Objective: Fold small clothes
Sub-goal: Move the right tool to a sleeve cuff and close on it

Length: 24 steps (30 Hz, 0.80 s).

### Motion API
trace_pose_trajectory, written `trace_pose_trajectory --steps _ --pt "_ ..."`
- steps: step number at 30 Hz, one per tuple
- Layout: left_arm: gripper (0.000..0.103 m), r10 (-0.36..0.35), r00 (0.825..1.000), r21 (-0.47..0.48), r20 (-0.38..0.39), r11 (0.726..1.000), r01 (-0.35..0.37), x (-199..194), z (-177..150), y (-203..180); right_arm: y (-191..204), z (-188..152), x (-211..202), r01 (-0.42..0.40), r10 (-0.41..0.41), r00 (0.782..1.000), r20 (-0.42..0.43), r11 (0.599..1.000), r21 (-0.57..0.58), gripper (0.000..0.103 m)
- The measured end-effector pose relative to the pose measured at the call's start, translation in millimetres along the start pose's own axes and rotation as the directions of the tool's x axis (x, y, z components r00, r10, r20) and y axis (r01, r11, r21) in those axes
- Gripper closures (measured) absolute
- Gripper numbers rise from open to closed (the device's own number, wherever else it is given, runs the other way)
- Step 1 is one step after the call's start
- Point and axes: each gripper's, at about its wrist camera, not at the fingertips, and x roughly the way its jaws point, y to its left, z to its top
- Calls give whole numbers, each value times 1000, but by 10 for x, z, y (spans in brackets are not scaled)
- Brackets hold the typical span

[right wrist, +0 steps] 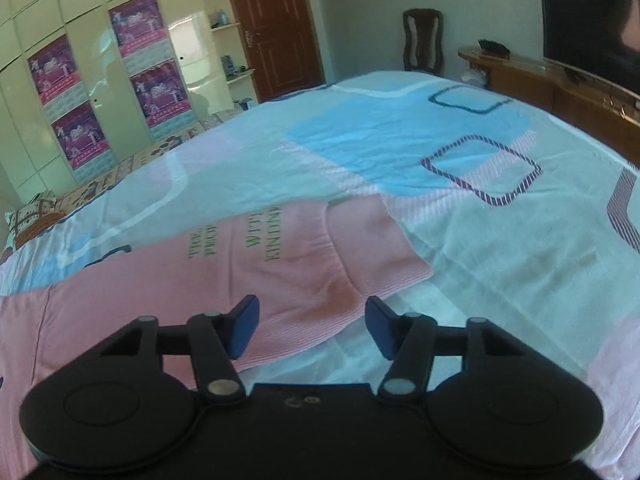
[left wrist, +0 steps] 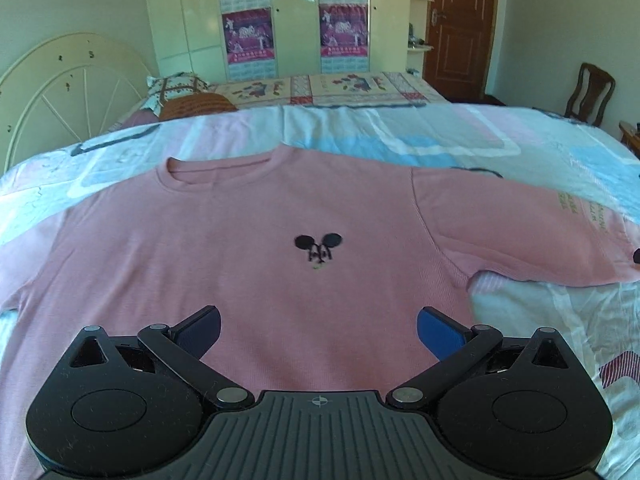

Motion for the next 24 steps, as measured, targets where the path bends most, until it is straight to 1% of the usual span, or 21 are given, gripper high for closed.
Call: trace_pose_trajectory --steps 4,8,9,10,11,13,14,15,17,18,19,21,24 --pt "0 7 1000 15 -30 1000 -7 136 37 -67 -288 2 157 14 -10 999 -36 993 117 53" --pt "0 5 999 -9 -42 1000 -6 278 114 -93 -411 12 219 -44 48 999 -21 984 175 51" --pt "0 9 999 -18 -49 1000 -10 314 132 -98 -426 13 228 -58 62 998 -16 980 188 54" --pt "0 17 998 -22 -65 1000 -18 369 154 -107 -458 34 263 -75 79 997 -11 976 203 63" --pt "0 25 996 -13 -89 1000 -26 428 171 -123 -470 45 289 -84 88 996 -8 975 205 68" --pt "0 64 991 13 -119 998 -63 523 196 -160 -493 97 372 -90 96 995 -17 976 201 80" --pt "0 71 990 17 -121 997 -69 538 206 -161 -502 122 381 -102 107 994 -15 975 198 86" --pt "0 72 990 17 -121 997 -70 541 215 -163 -497 152 365 -109 112 994 -5 977 184 96" --pt "0 85 989 21 -118 996 -83 550 236 -158 -459 203 312 -80 75 996 40 989 126 96" --pt "0 92 989 22 -118 996 -89 553 239 -150 -436 212 371 -49 49 999 10 993 106 96" --pt "0 93 988 21 -120 996 -91 555 236 -138 -429 219 471 -30 34 999 -39 994 101 96" --pt "0 93 987 24 -133 996 -91 580 242 -95 -357 253 456 -17 19 999 -28 997 72 96" --pt "0 97 988 31 -123 995 -94 586 253 -11 -192 290 378 -40 40 999 5 998 47 96"
